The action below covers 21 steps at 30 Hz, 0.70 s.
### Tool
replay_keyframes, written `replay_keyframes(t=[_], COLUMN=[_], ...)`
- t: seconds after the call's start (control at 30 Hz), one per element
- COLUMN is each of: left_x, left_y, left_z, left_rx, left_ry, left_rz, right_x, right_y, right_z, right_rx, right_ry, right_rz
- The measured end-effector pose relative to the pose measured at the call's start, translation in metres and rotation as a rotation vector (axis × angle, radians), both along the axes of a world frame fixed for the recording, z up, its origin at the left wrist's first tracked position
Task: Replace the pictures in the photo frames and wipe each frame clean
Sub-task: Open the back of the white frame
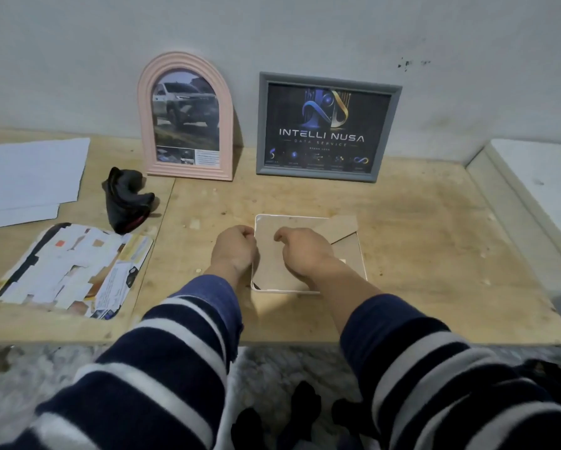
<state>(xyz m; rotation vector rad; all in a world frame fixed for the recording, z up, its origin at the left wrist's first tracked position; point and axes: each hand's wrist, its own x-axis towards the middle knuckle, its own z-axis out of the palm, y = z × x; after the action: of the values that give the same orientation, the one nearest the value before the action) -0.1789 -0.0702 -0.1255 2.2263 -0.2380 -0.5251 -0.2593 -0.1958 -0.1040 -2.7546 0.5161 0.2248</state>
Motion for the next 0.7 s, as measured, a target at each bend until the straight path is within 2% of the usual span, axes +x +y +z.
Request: replay_keyframes(t=[0.2,0.33,0.53,0.7], left_x=[0.018,0.022,0.030,0.033], left_y=[-0.005,-0.010,-0.015,-0.023], left_z=[-0.005,-0.006,-0.007,-0.003], left_rx=[0.071,0.089,0.107,0.119], left_ry=[-0.025,-0.010,0.080,0.130], left_rz=[0.004,0.027,0.098,0.166], right_x=[0.049,0.063,0.065,0.081], right_y=[-0.002,-0.006,-0.015,-0.016], right_z=[0.003,0.002,0.006,0.008], right_rx=[0.022,-0.009,0.184,0.225], right_ry=[0.087,0.064,0.075,0.181], right_rz=[0.032,0.064,0.032,0.098])
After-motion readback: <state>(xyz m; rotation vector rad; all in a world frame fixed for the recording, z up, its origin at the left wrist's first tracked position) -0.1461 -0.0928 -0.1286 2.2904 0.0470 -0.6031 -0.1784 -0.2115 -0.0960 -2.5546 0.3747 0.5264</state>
